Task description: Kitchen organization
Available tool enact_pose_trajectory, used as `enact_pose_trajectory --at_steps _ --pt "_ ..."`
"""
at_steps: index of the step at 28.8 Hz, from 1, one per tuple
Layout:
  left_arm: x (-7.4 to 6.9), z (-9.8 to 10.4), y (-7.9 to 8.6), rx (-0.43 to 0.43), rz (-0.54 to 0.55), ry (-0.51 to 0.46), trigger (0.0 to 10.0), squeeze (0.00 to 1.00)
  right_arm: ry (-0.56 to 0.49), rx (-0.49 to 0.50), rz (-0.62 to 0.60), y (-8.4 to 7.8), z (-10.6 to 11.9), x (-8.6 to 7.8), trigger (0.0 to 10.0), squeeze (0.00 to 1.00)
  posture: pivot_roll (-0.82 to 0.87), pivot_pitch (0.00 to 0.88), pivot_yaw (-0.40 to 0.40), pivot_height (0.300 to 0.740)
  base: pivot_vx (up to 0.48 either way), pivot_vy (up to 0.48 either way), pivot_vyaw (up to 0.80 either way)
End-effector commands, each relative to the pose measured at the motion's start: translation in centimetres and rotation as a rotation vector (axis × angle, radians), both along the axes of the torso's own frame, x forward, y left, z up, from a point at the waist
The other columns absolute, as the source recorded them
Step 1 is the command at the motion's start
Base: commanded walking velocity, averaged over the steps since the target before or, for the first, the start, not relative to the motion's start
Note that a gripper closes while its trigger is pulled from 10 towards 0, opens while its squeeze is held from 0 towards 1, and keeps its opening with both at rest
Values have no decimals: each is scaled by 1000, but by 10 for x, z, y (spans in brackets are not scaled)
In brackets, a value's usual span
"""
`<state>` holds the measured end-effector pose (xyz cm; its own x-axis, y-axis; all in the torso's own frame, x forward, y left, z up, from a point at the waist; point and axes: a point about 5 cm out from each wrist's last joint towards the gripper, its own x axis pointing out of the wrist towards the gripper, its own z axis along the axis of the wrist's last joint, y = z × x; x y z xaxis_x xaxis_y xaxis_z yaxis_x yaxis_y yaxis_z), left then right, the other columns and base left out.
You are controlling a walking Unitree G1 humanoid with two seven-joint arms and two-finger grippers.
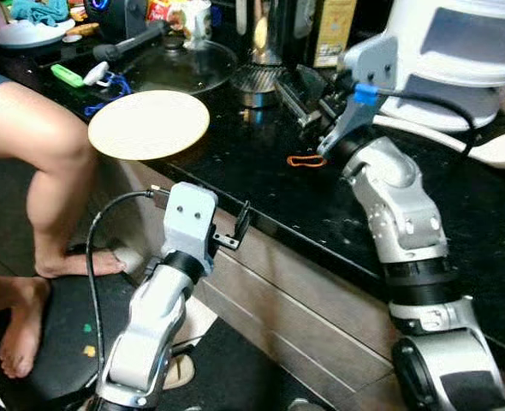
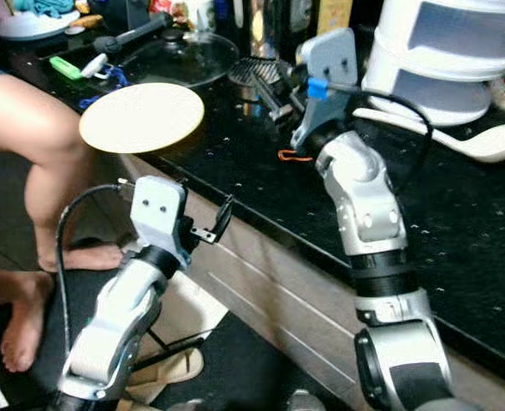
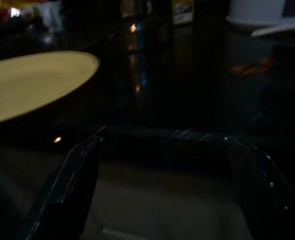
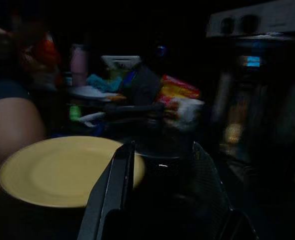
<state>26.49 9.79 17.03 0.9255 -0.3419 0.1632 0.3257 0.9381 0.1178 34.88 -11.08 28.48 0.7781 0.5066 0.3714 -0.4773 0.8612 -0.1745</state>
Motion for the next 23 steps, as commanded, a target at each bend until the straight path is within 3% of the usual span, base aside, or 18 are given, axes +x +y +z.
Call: enact_pose_trajectory --at_steps 1,12,23 --pt "0 -2 1 13 7 6 10000 0 1 -11 11 3 0 -1 10000 0 53 67 -32 740 0 0 0" --pt "-1 0 4 14 20 -7 10000 0 5 -15 13 3 -1 -1 10000 0 54 69 -37 740 0 0 0" --pt "1 -1 10 25 48 -9 10000 0 6 -106 4 3 -9 0 10000 0 52 69 -36 740 0 0 0"
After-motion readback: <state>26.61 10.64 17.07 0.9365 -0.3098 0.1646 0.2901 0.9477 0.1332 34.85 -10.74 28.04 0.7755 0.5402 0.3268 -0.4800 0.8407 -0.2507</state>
